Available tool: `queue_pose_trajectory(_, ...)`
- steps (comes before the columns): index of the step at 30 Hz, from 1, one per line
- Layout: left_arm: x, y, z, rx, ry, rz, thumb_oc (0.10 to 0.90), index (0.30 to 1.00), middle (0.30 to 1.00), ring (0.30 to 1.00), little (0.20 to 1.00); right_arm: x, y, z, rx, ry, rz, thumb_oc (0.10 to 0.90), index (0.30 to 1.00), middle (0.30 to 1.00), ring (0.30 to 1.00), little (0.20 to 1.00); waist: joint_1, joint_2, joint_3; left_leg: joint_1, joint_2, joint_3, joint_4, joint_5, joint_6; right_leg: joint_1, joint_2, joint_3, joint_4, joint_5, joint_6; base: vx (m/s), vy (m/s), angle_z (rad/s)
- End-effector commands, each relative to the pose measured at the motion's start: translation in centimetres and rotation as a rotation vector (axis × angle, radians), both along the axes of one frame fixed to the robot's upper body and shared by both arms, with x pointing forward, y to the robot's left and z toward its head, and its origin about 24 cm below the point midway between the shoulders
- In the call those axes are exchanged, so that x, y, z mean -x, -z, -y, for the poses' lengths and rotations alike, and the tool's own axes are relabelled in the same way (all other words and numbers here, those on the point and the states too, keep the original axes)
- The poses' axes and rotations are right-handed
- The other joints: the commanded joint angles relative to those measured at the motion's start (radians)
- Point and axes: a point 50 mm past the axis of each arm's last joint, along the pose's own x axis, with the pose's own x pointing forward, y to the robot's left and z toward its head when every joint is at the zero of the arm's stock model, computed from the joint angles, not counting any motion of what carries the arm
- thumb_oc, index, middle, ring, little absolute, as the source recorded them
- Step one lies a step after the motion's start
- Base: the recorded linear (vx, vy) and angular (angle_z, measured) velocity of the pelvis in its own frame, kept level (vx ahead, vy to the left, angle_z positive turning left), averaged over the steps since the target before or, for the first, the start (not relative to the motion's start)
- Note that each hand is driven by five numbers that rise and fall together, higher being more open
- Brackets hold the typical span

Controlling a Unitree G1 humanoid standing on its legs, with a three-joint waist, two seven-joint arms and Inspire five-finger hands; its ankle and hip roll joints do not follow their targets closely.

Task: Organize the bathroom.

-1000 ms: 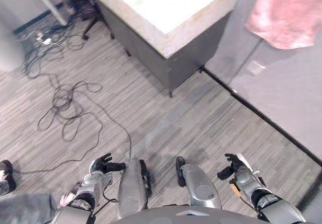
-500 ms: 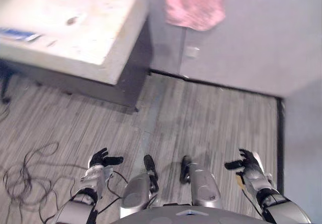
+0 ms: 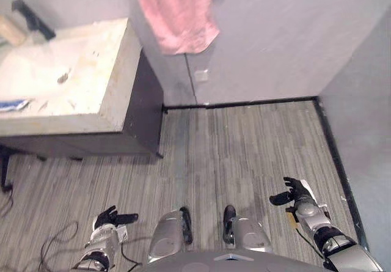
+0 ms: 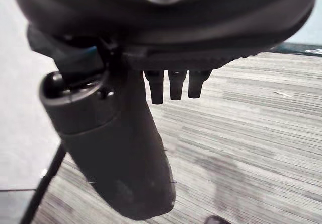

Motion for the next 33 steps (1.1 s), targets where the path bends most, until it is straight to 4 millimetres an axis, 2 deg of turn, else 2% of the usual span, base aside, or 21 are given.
queue_pose_trajectory(1, -1.6, -1.5, -2.0, -0.081, -0.005, 0.064, 0.800, 0.900, 0.900, 0.900, 0.900, 0.1, -0.9, 2.1, 0.064, 0.059, 0.029, 0.800, 0.900, 0.900, 0.900, 0.900, 0.002, -0.012, 0.003, 0.172, 0.070, 0.046, -0.139, 0.013, 0.038, -0.043, -0.038, 0.071, 0.034, -0.049, 0.044, 0.01, 0.393, -0.11)
queue_pose_trajectory(3, -2.1, -1.7, -1.9, -0.079, -0.001, 0.072, 0.800, 0.900, 0.900, 0.900, 0.900, -0.4, -1.1, 2.1, 0.067, 0.075, 0.047, 0.800, 0.900, 0.900, 0.900, 0.900, 0.006, 0.007, -0.001, 0.196, 0.120, -0.032, -0.251, 0.063, 0.023, -0.079, -0.071, 0.125, 0.062, -0.046, 0.069, -0.03, 0.491, 0.10)
queue_pose_trajectory(5, -2.5, -1.8, -1.9, -0.079, 0.004, 0.079, 0.800, 0.900, 0.900, 0.900, 0.900, -1.5, -1.7, 2.0, 0.065, 0.081, 0.076, 0.800, 0.900, 0.900, 0.900, 0.900, 0.016, 0.013, 0.007, 0.184, 0.117, -0.110, -0.255, 0.055, 0.020, -0.131, -0.110, 0.183, 0.093, -0.029, 0.103, -0.12, 0.632, -0.10)
queue_pose_trajectory(6, -3.6, -2.2, -1.6, -0.079, 0.014, 0.100, 0.800, 0.900, 0.900, 0.900, 0.900, -3.5, -3.1, 1.8, 0.054, 0.099, 0.143, 0.800, 0.900, 0.900, 0.900, 0.900, 0.009, 0.026, 0.039, 0.169, 0.095, -0.038, -0.209, -0.034, 0.023, -0.179, -0.192, 0.210, 0.118, 0.015, 0.151, -0.18, 0.705, -0.41)
queue_pose_trajectory(8, -3.9, -2.3, -1.5, -0.080, 0.029, 0.103, 0.800, 0.900, 0.900, 0.900, 0.900, -3.8, -3.4, 1.8, 0.050, 0.108, 0.160, 0.800, 0.900, 0.900, 0.900, 0.900, 0.002, 0.030, 0.045, 0.174, 0.081, 0.018, -0.203, -0.083, 0.030, -0.182, -0.227, 0.202, 0.112, 0.037, 0.171, -0.12, 0.584, -0.29)
queue_pose_trajectory(9, -4.2, -2.4, -1.2, -0.076, 0.059, 0.116, 0.800, 0.900, 0.900, 0.900, 0.900, -3.8, -3.6, 1.9, 0.048, 0.121, 0.179, 0.800, 0.900, 0.900, 0.900, 0.900, -0.008, 0.037, 0.053, 0.158, 0.055, 0.067, -0.174, -0.153, 0.042, -0.177, -0.277, 0.202, 0.099, 0.071, 0.192, -0.06, 0.530, 0.11)
queue_pose_trajectory(10, -4.4, -2.4, -1.1, -0.071, 0.071, 0.124, 0.800, 0.900, 0.900, 0.900, 0.900, -3.6, -3.5, 1.9, 0.048, 0.123, 0.182, 0.800, 0.900, 0.900, 0.900, 0.900, -0.008, 0.036, 0.057, 0.135, 0.030, 0.064, -0.145, -0.181, 0.050, -0.155, -0.310, 0.197, 0.062, 0.105, 0.202, -0.04, 0.628, 0.37)
queue_pose_trajectory(11, -4.8, -2.5, -0.9, -0.069, 0.096, 0.127, 0.800, 0.900, 0.900, 0.900, 0.900, -3.3, -3.4, 1.9, 0.052, 0.126, 0.188, 0.800, 0.900, 0.900, 0.900, 0.900, -0.001, 0.034, 0.061, 0.120, -0.007, 0.063, -0.129, -0.207, 0.059, -0.128, -0.356, 0.187, -0.002, 0.175, 0.206, 0.02, 0.467, 0.44)
queue_pose_trajectory(12, -4.5, -2.6, -1.1, -0.080, 0.118, 0.111, 0.800, 0.900, 0.900, 0.900, 0.900, -3.2, -3.3, 1.5, 0.050, 0.116, 0.195, 0.800, 0.900, 0.900, 0.900, 0.900, 0.017, 0.025, 0.069, 0.129, -0.040, 0.072, -0.127, -0.239, 0.067, -0.120, -0.413, 0.141, -0.063, 0.288, 0.208, 0.02, 0.423, 0.27)
queue_pose_trajectory(13, -4.3, -2.6, -1.3, -0.086, 0.130, 0.102, 0.800, 0.900, 0.900, 0.900, 0.900, -3.2, -3.3, 1.3, 0.045, 0.111, 0.198, 0.800, 0.900, 0.900, 0.900, 0.900, 0.025, 0.022, 0.073, 0.132, -0.048, 0.076, -0.123, -0.250, 0.070, -0.127, -0.425, 0.128, -0.069, 0.317, 0.209, 0.01, 0.367, -0.06)
queue_pose_trajectory(14, -3.5, -2.5, -1.6, -0.103, 0.126, 0.086, 0.800, 0.900, 0.900, 0.900, 0.900, -3.4, -3.3, 0.8, 0.042, 0.082, 0.194, 0.800, 0.900, 0.900, 0.900, 0.900, 0.045, 0.015, 0.078, 0.155, -0.048, 0.127, -0.135, -0.261, 0.073, -0.132, -0.441, 0.039, -0.063, 0.320, 0.216, 0.02, 0.286, -0.47)
queue_pose_trajectory(15, -2.7, -2.4, -2.0, -0.113, 0.110, 0.072, 0.800, 0.900, 0.900, 0.900, 0.900, -3.5, -3.3, 0.5, 0.036, 0.053, 0.183, 0.800, 0.900, 0.900, 0.900, 0.900, 0.058, 0.021, 0.078, 0.187, -0.035, 0.174, -0.168, -0.264, 0.077, -0.120, -0.411, -0.029, -0.039, 0.264, 0.225, 0.02, 0.265, -1.27)
queue_pose_trajectory(19, -0.6, -2.2, -3.3, -0.151, 0.111, 0.015, 0.800, 0.900, 0.900, 0.900, 0.900, -3.0, -2.8, 0.1, 0.028, 0.006, 0.156, 0.800, 0.900, 0.900, 0.900, 0.900, 0.048, 0.031, 0.060, 0.214, -0.050, 0.194, -0.270, -0.194, 0.093, -0.142, -0.217, -0.015, 0.095, 0.086, 0.191, 0.00, 0.089, -1.02)
queue_pose_trajectory(20, -0.7, -2.3, -3.5, -0.158, 0.113, 0.011, 0.800, 0.900, 0.900, 0.900, 0.900, -2.9, -2.7, 0.2, 0.031, 0.004, 0.147, 0.800, 0.900, 0.900, 0.900, 0.900, 0.039, 0.031, 0.056, 0.220, -0.061, 0.193, -0.296, -0.180, 0.087, -0.138, -0.149, -0.020, 0.086, 0.041, 0.168, -0.02, -0.022, -0.25)
queue_pose_trajectory(21, -1.0, -2.5, -3.6, -0.159, 0.105, 0.018, 0.800, 0.900, 0.900, 0.900, 0.900, -2.8, -2.6, 0.3, 0.035, 0.002, 0.139, 0.800, 0.900, 0.900, 0.900, 0.900, 0.035, 0.024, 0.054, 0.218, -0.074, 0.184, -0.304, -0.176, 0.082, -0.126, -0.122, -0.028, 0.043, 0.038, 0.160, -0.02, -0.039, -0.13)
queue_pose_trajectory(23, -1.6, -2.6, -3.5, -0.156, 0.092, 0.032, 0.800, 0.900, 0.900, 0.900, 0.900, -2.2, -2.2, 0.6, 0.039, 0.006, 0.125, 0.800, 0.900, 0.900, 0.900, 0.900, 0.039, 0.015, 0.050, 0.207, -0.087, 0.188, -0.307, -0.169, 0.084, -0.087, -0.110, -0.065, -0.018, 0.043, 0.145, -0.02, -0.077, 0.16)
queue_pose_trajectory(27, -2.2, -2.6, -2.9, -0.124, 0.053, 0.071, 0.800, 0.900, 0.900, 0.900, 0.900, -0.9, -1.5, 1.3, 0.067, 0.016, 0.085, 0.800, 0.900, 0.900, 0.900, 0.900, 0.029, 0.004, 0.045, 0.178, -0.076, 0.188, -0.241, -0.142, 0.062, -0.041, -0.071, -0.041, -0.094, 0.044, 0.117, -0.01, -0.100, 0.15)
queue_pose_trajectory(28, -2.1, -2.5, -2.8, -0.117, 0.045, 0.073, 0.800, 0.900, 0.900, 0.900, 0.900, -0.6, -1.4, 1.4, 0.072, 0.021, 0.079, 0.800, 0.900, 0.900, 0.900, 0.900, 0.029, 0.002, 0.045, 0.149, -0.067, 0.158, -0.186, -0.106, 0.048, -0.029, -0.057, -0.021, -0.098, 0.035, 0.104, -0.04, -0.069, -0.04)
queue_pose_trajectory(30, -1.9, -2.4, -2.8, -0.112, 0.034, 0.080, 0.800, 0.900, 0.900, 0.900, 0.900, -0.6, -1.6, 1.6, 0.079, 0.017, 0.071, 0.800, 0.900, 0.900, 0.900, 0.900, 0.035, -0.013, 0.051, 0.090, -0.067, 0.084, -0.099, -0.077, 0.058, -0.042, -0.049, 0.024, -0.065, 0.019, 0.080, -0.05, -0.010, 0.15)
queue_pose_trajectory(31, -1.8, -2.4, -2.8, -0.109, 0.026, 0.081, 0.800, 0.900, 0.900, 0.900, 0.900, -0.6, -1.6, 1.7, 0.081, 0.015, 0.071, 0.800, 0.900, 0.900, 0.900, 0.900, 0.037, -0.014, 0.055, 0.084, -0.061, 0.068, -0.090, -0.074, 0.058, -0.045, -0.047, 0.033, -0.050, 0.010, 0.077, 0.00, 0.065, 0.11)
queue_pose_trajectory(33, -1.7, -2.3, -2.9, -0.104, 0.026, 0.069, 0.800, 0.900, 0.900, 0.900, 0.900, -0.5, -1.6, 1.9, 0.080, 0.024, 0.073, 0.800, 0.900, 0.900, 0.900, 0.900, 0.034, -0.012, 0.055, 0.110, -0.006, 0.055, -0.128, -0.049, 0.048, -0.045, -0.049, 0.039, -0.016, -0.013, 0.071, 0.04, 0.138, -0.34)
